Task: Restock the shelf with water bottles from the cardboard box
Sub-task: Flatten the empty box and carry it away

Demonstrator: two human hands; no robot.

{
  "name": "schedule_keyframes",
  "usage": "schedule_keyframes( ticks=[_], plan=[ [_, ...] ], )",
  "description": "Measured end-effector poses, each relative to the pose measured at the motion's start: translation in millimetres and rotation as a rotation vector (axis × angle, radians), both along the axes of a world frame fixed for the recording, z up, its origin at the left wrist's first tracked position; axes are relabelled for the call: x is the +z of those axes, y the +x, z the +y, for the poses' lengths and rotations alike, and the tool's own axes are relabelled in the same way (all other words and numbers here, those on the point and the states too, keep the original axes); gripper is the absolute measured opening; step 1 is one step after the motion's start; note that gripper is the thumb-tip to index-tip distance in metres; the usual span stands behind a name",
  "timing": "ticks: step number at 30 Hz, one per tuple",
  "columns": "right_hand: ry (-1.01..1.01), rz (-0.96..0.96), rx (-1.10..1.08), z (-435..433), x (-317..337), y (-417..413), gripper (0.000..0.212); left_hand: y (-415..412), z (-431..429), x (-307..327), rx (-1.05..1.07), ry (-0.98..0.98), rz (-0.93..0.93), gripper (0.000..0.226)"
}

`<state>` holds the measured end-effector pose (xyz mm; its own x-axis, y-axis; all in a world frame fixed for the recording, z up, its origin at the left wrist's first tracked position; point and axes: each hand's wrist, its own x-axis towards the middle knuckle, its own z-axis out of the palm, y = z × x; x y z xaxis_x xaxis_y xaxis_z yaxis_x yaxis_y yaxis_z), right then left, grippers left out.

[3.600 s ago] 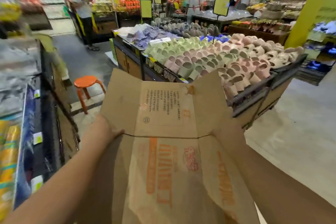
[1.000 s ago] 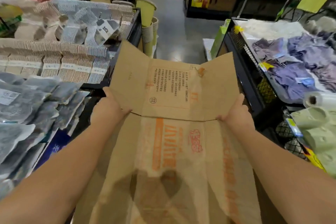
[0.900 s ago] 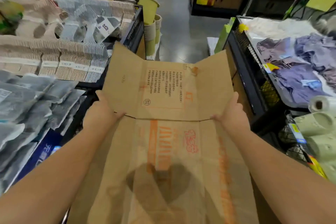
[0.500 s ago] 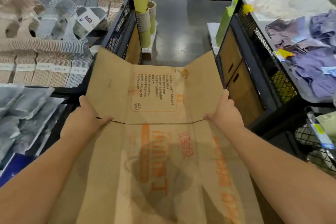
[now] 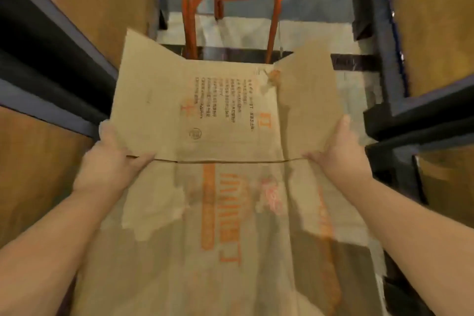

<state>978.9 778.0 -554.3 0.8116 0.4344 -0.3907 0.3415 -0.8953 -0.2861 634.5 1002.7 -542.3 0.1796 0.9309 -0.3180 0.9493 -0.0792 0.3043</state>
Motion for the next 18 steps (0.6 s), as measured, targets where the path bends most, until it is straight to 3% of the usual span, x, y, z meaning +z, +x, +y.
schedule_keyframes(
  ticks=[8, 18],
  plan=[
    [0.035, -0.038, 0.023, -1.4, -208.2, 4.0, 0.125, -6.8, -7.6, -211.2, 0.019, 0.038, 0.094, 0.096],
    [-0.023, -0.034, 0.108, 18.4, -325.6, 26.7, 0.111, -3.4, 25.5, -325.8, 0.044, 0.034, 0.162, 0.089]
  ],
)
